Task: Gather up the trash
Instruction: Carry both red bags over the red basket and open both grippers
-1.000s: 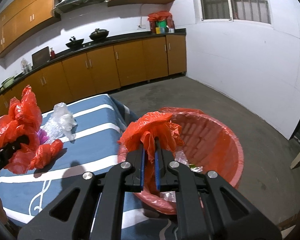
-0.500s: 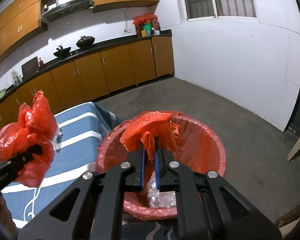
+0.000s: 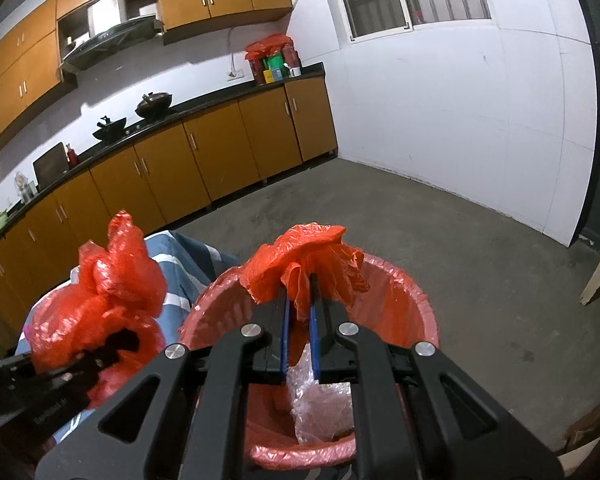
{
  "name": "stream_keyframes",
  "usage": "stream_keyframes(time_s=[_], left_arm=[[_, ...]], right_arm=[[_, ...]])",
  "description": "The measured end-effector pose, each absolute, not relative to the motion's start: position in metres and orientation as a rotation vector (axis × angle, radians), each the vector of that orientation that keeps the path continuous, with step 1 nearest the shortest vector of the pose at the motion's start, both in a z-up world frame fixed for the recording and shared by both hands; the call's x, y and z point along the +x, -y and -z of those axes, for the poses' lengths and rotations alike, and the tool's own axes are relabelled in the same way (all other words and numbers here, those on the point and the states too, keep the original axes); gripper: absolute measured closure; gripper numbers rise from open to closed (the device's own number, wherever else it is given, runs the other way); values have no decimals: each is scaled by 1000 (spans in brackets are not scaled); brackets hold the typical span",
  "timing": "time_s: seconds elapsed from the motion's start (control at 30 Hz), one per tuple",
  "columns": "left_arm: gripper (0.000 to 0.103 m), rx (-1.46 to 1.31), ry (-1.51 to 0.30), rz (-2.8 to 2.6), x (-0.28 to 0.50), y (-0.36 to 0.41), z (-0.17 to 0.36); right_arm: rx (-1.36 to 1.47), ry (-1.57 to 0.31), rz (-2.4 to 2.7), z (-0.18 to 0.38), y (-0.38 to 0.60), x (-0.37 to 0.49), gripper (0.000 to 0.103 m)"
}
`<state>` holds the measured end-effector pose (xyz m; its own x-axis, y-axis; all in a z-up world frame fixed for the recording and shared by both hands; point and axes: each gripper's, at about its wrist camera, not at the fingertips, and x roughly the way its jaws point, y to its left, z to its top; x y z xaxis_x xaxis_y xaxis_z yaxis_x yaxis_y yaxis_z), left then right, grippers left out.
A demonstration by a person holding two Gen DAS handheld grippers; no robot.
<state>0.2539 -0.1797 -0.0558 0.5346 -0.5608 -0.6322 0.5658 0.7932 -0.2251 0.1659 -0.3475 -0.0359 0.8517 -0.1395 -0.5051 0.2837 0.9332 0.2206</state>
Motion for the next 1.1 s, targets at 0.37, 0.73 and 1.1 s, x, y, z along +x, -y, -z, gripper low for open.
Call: stream_keyframes(time_s=[0.37, 0.73, 1.1], left_arm=[[66, 6, -787, 672, 273, 190, 73], [44, -2, -829, 684, 276, 192, 83], [42, -69, -765, 607, 273, 163, 63]], right_arm=[[353, -488, 233, 39, 360, 170, 71], [358, -514, 277, 47, 368, 161, 67], [318, -515, 313, 44, 370, 148, 67]])
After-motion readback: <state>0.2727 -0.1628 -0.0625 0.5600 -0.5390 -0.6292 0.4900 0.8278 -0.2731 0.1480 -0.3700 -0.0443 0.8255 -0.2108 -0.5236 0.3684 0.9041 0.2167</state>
